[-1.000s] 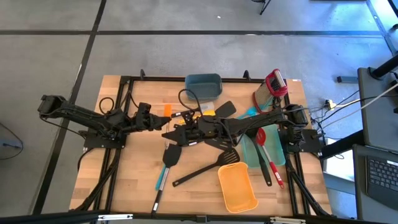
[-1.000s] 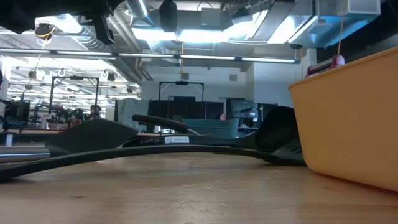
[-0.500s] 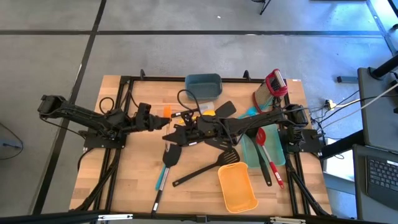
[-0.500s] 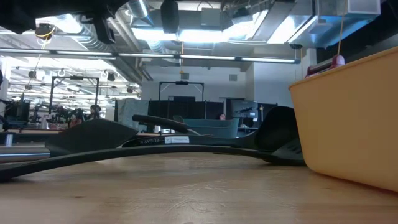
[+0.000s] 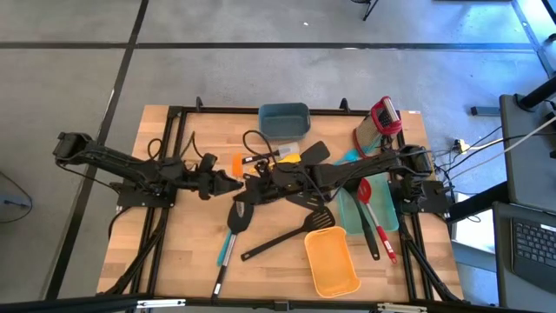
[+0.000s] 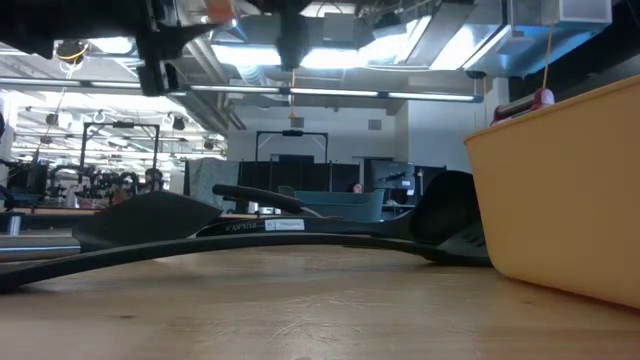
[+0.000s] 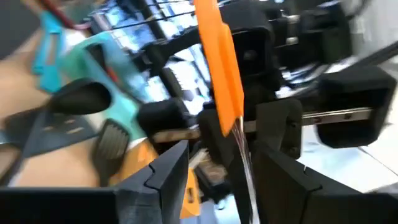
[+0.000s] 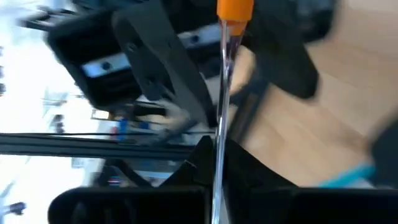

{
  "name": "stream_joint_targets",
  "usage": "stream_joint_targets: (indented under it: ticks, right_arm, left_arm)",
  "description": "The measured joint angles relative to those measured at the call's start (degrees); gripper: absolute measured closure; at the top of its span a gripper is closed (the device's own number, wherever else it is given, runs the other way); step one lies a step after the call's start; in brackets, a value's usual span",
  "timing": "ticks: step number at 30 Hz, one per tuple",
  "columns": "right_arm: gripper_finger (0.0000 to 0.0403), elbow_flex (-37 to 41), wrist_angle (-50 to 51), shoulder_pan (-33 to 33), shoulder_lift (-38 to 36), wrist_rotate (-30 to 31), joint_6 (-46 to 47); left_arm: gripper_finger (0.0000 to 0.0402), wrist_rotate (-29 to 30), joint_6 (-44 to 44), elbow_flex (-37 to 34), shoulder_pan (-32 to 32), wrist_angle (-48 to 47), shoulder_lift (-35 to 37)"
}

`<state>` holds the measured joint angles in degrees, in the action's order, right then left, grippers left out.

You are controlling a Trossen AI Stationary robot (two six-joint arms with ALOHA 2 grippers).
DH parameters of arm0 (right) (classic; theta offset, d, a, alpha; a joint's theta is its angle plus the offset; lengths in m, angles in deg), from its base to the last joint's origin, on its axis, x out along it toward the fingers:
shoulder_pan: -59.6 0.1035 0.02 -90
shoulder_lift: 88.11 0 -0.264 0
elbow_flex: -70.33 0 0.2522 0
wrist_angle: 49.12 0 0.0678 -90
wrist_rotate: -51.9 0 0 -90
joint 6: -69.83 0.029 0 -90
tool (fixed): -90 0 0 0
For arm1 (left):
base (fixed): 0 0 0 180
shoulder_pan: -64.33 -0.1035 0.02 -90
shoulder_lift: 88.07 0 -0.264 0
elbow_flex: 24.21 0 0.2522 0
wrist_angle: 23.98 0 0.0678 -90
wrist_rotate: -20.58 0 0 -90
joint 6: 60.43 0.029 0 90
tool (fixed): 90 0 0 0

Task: Pick & Place Kitchen Items
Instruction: Put the small orange spatula into the yellow bin

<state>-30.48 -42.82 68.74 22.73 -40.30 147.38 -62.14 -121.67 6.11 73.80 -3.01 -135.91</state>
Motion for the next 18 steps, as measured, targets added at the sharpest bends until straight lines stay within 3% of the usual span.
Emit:
stream_joint_targets:
  ticks: [7, 18]
  right_arm:
    - [0.0391, 0.02, 20.1, 0.23, -6.4, 0.96, -2.08]
    - [0.0391, -0.02, 53.65, 7.22, -16.99, 2.4, 6.25]
  left_arm:
    - [0.0234, 5.56, 1.56, 0.0, -0.02, -0.19, 0.2]
    - [0.0235, 5.03, 1.03, 0.0, -0.21, -1.5, 0.49]
